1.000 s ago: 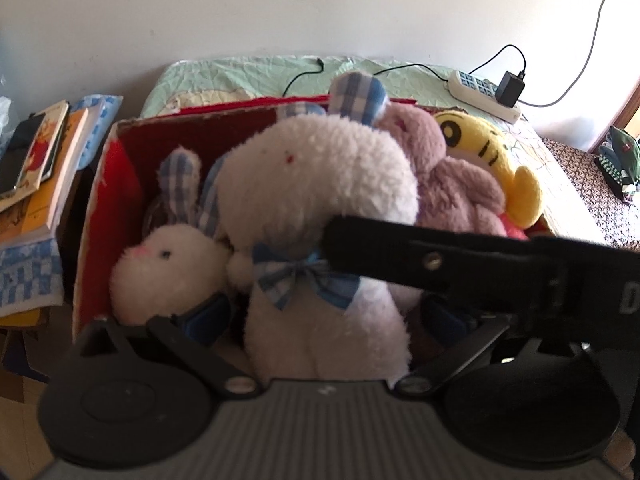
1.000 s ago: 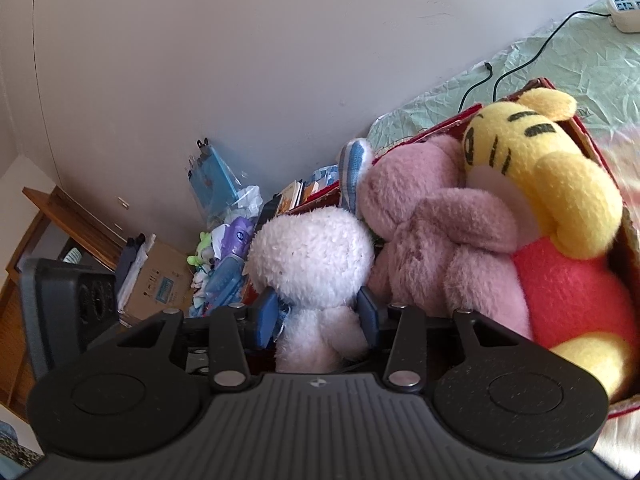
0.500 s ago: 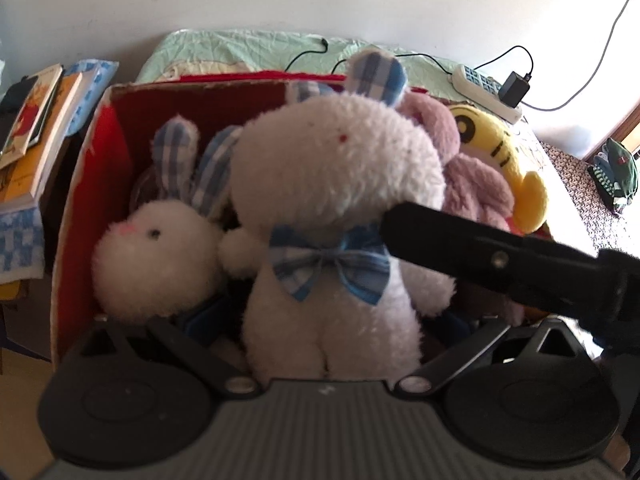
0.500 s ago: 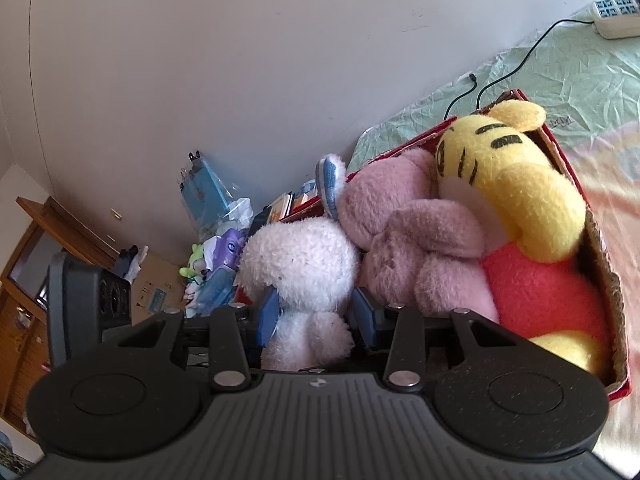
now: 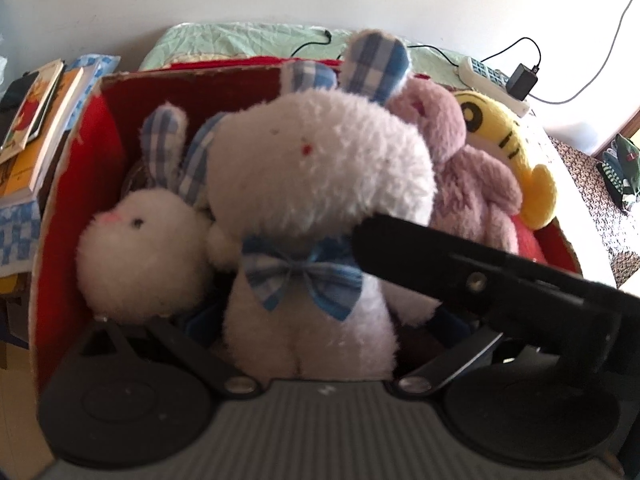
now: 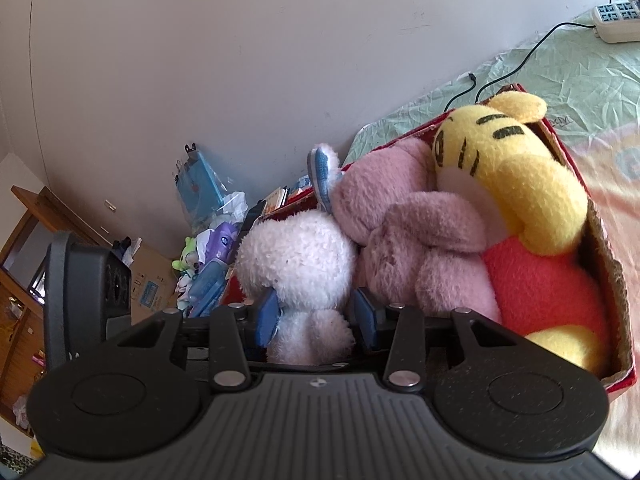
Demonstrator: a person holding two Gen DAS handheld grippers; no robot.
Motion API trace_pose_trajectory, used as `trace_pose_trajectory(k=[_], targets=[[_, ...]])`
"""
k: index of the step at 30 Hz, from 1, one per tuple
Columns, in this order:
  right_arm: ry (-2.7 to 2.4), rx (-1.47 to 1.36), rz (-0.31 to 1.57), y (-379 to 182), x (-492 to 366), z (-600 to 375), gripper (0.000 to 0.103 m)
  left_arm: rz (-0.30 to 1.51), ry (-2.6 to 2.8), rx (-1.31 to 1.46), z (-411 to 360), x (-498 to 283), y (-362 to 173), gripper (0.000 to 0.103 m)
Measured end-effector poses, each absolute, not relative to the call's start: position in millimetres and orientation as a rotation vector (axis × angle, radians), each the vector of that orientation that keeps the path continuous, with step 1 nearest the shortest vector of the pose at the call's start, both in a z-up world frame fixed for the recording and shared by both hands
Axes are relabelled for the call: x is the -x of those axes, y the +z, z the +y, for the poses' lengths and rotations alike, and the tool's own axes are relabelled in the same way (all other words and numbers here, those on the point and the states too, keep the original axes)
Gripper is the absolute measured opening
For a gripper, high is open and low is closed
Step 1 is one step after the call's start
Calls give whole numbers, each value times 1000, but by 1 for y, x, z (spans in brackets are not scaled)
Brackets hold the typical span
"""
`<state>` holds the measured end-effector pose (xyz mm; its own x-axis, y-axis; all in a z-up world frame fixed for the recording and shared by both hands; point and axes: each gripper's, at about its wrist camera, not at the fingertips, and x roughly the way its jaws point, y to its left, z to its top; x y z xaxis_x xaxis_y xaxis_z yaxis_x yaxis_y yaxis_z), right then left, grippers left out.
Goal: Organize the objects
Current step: 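Open the right gripper to release the bunny in the box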
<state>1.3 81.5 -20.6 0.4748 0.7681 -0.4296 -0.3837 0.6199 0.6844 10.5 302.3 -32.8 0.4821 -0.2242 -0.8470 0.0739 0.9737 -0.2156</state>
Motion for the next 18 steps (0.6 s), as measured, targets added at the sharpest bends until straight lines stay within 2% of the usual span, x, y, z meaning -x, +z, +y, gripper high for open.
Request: trace_pose_trajectory(k=[18], targets=[[752,-559,780,-17,-4,80,44,1023,-213,208,296,-13,-46,103]])
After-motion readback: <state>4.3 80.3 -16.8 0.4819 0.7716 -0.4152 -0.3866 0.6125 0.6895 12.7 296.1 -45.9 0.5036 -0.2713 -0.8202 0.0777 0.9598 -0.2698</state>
